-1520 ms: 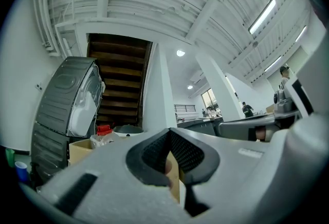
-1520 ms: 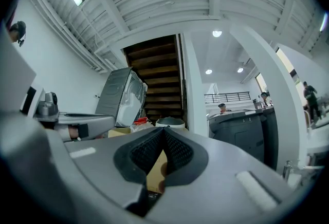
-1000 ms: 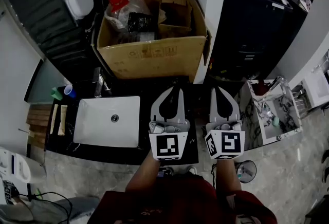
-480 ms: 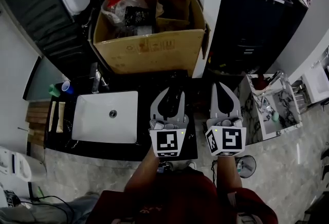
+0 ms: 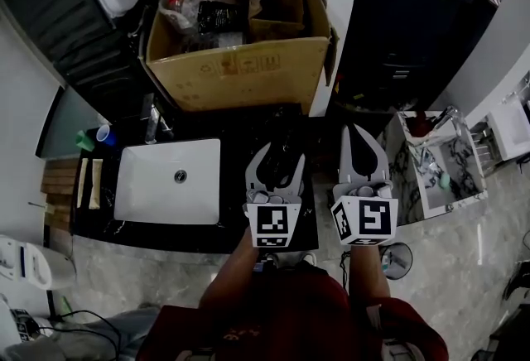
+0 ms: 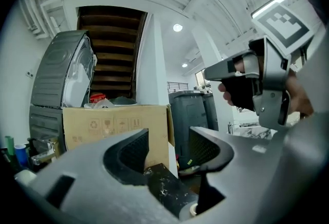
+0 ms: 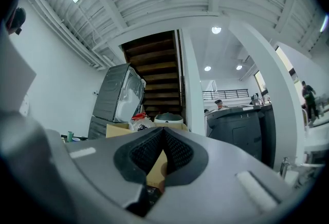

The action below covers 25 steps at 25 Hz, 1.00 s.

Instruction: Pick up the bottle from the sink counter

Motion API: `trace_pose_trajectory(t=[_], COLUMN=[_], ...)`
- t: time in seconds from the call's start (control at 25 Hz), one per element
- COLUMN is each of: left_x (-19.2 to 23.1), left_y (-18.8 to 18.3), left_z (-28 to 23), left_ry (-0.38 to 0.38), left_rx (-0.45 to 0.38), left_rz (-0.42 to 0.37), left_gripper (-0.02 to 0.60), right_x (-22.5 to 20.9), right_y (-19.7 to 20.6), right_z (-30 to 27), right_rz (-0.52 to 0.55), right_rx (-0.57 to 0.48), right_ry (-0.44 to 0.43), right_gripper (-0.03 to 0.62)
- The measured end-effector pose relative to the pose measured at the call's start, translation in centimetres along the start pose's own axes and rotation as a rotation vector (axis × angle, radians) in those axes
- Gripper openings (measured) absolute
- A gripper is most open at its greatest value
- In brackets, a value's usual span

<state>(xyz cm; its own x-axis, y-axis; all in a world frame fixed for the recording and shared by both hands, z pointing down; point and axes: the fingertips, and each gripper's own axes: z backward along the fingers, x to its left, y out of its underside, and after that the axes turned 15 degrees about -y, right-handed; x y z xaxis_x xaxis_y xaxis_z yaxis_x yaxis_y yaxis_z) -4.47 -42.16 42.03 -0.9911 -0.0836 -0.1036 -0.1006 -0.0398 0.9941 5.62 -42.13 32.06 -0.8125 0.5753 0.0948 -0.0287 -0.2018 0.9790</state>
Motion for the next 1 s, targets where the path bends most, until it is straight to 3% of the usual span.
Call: trace_pose_trajectory(t=[0.56,1.0], left_x=[-2.4,-3.8], left_y=[8.6,14.4], left_z=[-0.3,-0.5], left_ry=[0.072,0.101], left_rx=[0.204,0.342], left_rz=[-0.043,-0.068], left_gripper=[0.338,0.374], right_x=[-0.5,-0.7], right_y=[0.5,0.8], right_z=[0.1,-0.1], right_rz=[-0.007,-0.017], right_rx=[0.005,0.01], right_ry=[0.012,0.015], right_gripper=[0.002,0.002])
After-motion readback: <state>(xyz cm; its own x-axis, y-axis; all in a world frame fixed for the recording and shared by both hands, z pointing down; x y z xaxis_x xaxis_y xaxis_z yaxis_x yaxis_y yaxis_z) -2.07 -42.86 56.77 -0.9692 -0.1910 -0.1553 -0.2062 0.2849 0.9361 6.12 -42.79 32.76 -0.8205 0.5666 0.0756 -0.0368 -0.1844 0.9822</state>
